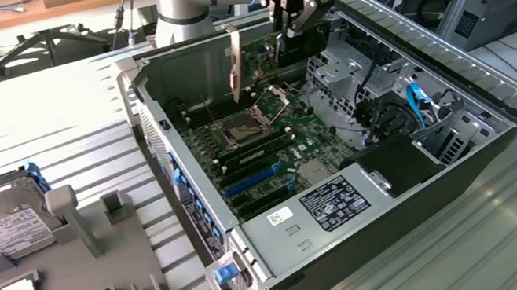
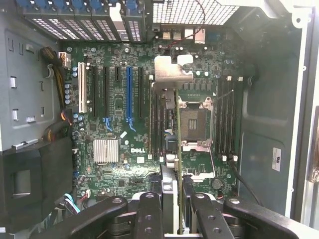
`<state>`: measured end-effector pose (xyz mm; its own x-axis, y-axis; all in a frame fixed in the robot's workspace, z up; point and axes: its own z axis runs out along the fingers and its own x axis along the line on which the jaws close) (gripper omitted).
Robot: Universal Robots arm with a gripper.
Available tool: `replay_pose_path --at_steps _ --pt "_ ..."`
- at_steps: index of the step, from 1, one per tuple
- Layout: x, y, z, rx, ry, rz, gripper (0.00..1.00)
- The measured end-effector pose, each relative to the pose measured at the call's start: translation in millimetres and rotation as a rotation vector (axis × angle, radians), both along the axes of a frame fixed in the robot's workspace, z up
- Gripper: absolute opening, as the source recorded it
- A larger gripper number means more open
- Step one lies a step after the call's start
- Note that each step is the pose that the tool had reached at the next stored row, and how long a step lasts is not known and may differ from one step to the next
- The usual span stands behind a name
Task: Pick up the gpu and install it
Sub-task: 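Insert the gpu into the slot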
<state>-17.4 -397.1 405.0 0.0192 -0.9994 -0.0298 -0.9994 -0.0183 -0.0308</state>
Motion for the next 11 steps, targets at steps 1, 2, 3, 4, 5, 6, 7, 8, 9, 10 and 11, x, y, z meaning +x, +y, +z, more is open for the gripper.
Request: replay_pose_path --at_steps 1,2,3,4,5,6,7,8,9,10,11 --pt "0.0 0.0 0.0 0.0000 0.0000 0.001 0.27" --pt "0.0 0.0 0.0 0.0000 0.0000 0.002 0.27" --pt "0.0 0.0 0.0 -0.0001 0.0000 0.004 0.27" --pt "0.0 0.0 0.0 0.0000 0.0000 0.005 0.27" --pt "0.0 0.0 0.0 0.0000 0.0000 0.006 0.27" --pt "0.0 0.0 0.0 0.0000 0.0000 0.007 0.27" --pt "0.0 0.0 0.0 0.0000 0.0000 0.009 0.27" --pt "0.0 0.0 0.0 0.0000 0.0000 0.011 0.27" --pt "0.0 0.0 0.0 -0.0001 0.0000 0.013 0.27" --pt "0.0 0.0 0.0 0.0000 0.0000 0.015 0.27" --pt "0.0 0.0 0.0 0.0000 0.0000 0.016 0.27"
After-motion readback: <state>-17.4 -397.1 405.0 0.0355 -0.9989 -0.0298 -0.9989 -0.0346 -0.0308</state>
